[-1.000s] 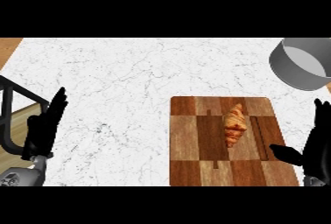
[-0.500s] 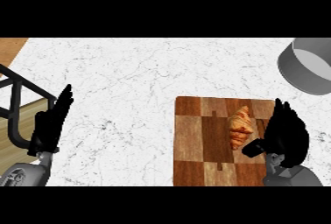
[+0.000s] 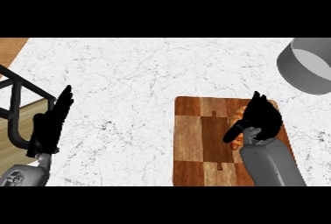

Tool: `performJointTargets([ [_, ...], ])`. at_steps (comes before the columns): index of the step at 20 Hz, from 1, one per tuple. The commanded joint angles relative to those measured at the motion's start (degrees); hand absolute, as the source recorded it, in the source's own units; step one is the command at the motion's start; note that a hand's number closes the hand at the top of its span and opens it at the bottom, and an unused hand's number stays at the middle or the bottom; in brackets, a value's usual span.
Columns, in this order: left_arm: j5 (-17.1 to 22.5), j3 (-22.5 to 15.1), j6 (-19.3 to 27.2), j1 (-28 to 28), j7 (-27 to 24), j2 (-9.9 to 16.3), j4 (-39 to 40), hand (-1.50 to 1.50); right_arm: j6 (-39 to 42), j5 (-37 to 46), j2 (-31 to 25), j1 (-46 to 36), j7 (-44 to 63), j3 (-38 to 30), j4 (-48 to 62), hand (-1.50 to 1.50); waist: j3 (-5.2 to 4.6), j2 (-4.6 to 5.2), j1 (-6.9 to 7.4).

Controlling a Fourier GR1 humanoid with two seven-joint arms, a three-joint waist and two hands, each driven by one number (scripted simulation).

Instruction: Pick the croissant from the cutting board and place it in the pot

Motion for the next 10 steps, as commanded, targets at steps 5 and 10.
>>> performJointTargets([
  [5,-0.57,1.15,0.90,3.06,0.10,1.38,-0.85,0.00,12.30,2.54,4.48,-10.22,15.55,-5.02,10.60,-1.50,0.38,-0.40,-0.53],
  [10,-0.69,2.24,0.48,2.61,0.18,2.41,0.10,0.00,11.87,2.30,4.54,-13.12,14.01,-7.64,16.62,-1.50,0.45,-0.28,-1.16],
])
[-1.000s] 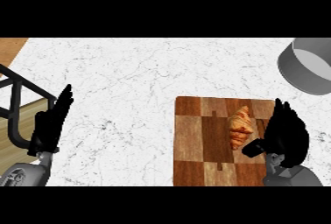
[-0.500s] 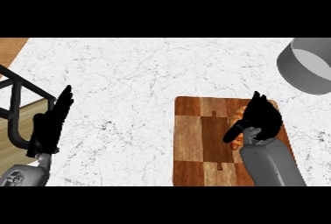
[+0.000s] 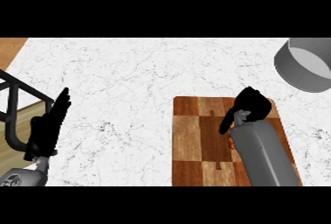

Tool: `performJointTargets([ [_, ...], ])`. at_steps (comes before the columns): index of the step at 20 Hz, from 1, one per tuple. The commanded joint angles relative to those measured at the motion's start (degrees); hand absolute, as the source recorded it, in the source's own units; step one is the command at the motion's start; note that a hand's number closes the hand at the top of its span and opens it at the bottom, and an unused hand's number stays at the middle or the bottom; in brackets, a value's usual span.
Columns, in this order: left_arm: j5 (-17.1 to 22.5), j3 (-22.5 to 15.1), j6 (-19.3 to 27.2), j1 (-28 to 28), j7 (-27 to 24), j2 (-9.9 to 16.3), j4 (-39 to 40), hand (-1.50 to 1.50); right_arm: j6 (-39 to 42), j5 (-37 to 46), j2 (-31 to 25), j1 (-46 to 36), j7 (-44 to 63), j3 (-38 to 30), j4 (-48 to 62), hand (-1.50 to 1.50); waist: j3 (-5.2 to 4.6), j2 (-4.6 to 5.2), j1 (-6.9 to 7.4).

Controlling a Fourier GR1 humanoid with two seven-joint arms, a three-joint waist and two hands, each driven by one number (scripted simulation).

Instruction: Pick the croissant from the cutting board and place it in the pot

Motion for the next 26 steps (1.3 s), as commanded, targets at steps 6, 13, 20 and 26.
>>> performJointTargets([
  [6,-0.53,1.85,0.10,2.72,-0.27,2.20,-0.81,0.00,3.68,-1.22,1.06,-6.80,14.60,-2.65,11.36,-1.50,0.25,-0.09,0.34],
  [13,0.28,2.82,-0.75,3.90,0.94,3.20,-3.37,0.00,2.39,1.94,1.07,-8.42,12.34,-6.21,17.07,-1.50,0.27,-0.10,-0.05],
  [20,0.11,4.40,-1.17,4.58,-0.35,3.93,-2.57,0.00,1.48,1.96,1.07,-6.15,11.33,-6.06,17.13,-1.50,0.24,-0.25,-0.77],
  [26,-1.41,2.41,0.24,3.23,2.84,1.75,-5.08,0.00,3.83,0.33,1.07,-8.68,7.85,-3.78,19.63,1.50,0.28,-0.25,-0.86],
])
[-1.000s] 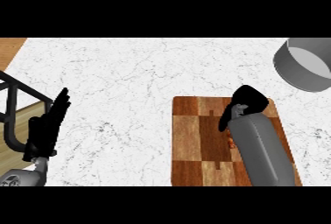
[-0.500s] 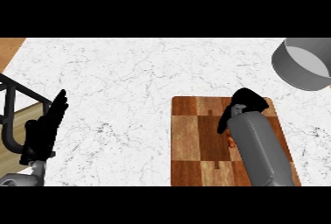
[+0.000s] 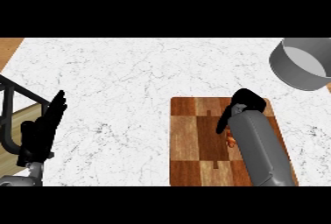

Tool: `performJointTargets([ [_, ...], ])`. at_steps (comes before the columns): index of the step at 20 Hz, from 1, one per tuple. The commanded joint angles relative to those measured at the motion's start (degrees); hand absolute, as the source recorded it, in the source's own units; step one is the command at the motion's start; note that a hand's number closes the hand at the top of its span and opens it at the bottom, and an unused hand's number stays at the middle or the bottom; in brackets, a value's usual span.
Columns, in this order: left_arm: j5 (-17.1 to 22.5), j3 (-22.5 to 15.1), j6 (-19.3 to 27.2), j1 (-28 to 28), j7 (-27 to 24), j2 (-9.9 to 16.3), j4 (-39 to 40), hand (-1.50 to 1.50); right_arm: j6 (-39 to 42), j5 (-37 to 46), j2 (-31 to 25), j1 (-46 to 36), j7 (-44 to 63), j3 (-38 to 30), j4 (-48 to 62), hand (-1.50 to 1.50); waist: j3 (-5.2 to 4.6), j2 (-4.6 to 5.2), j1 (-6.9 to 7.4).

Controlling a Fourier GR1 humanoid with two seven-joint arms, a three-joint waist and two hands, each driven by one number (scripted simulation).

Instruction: Pick the croissant from the cutting board and place it in the pot

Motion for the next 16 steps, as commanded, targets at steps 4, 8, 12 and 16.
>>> performJointTargets([
  [4,-0.41,2.98,-1.01,3.80,-0.77,2.98,-1.24,0.00,2.16,2.53,0.80,0.29,6.23,0.14,2.27,1.50,0.72,0.06,0.05],
  [8,-0.88,3.22,-0.80,0.84,0.04,2.04,0.71,0.00,2.50,1.11,0.92,-1.18,7.61,2.13,2.13,1.50,0.72,0.11,-0.13],
  [12,-2.24,1.75,0.33,4.89,-1.03,0.74,-1.58,0.00,3.79,-1.35,-2.16,4.38,-12.35,4.25,-3.60,1.50,0.75,-0.11,-0.56],
  [16,-1.54,2.84,-0.12,1.85,-0.96,1.90,0.26,0.00,7.21,-8.69,-7.90,1.96,-39.59,6.27,-7.64,1.50,1.04,-0.08,-0.62],
])
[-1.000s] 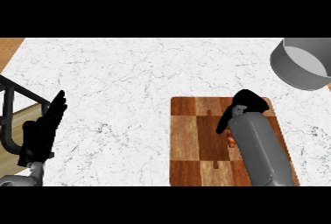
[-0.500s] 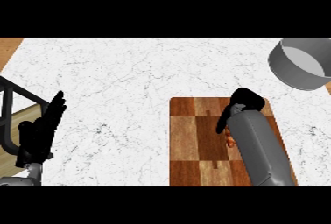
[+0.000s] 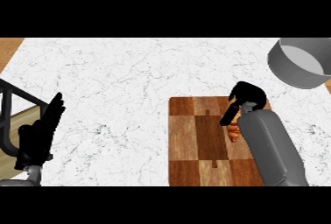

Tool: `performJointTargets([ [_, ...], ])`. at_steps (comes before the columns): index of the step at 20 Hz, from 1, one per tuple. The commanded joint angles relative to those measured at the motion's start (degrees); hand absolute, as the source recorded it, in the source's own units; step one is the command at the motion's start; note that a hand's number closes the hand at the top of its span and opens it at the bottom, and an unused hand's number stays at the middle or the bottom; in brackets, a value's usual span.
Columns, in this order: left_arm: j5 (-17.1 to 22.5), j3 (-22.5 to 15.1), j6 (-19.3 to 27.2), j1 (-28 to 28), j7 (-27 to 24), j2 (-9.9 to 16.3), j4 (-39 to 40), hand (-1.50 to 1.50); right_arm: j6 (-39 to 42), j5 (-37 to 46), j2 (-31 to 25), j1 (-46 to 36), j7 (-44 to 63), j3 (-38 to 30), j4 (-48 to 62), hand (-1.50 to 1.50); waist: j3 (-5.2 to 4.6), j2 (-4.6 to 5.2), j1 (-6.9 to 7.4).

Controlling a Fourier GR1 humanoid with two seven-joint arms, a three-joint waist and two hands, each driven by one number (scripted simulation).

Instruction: Pick the croissant from the cutting board and place it in the pot

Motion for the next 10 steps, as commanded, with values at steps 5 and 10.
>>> performJointTargets([
  [5,0.25,3.82,-0.82,2.52,-1.68,3.34,0.72,0.00,0.53,-4.56,-14.35,4.99,-30.53,2.45,-8.67,1.50,0.28,0.22,0.01],
  [10,-0.67,3.11,-0.45,-0.17,1.85,3.21,1.07,0.00,-9.63,0.25,-18.48,5.82,-31.94,1.67,-14.74,1.50,0.28,0.26,-0.37],
])
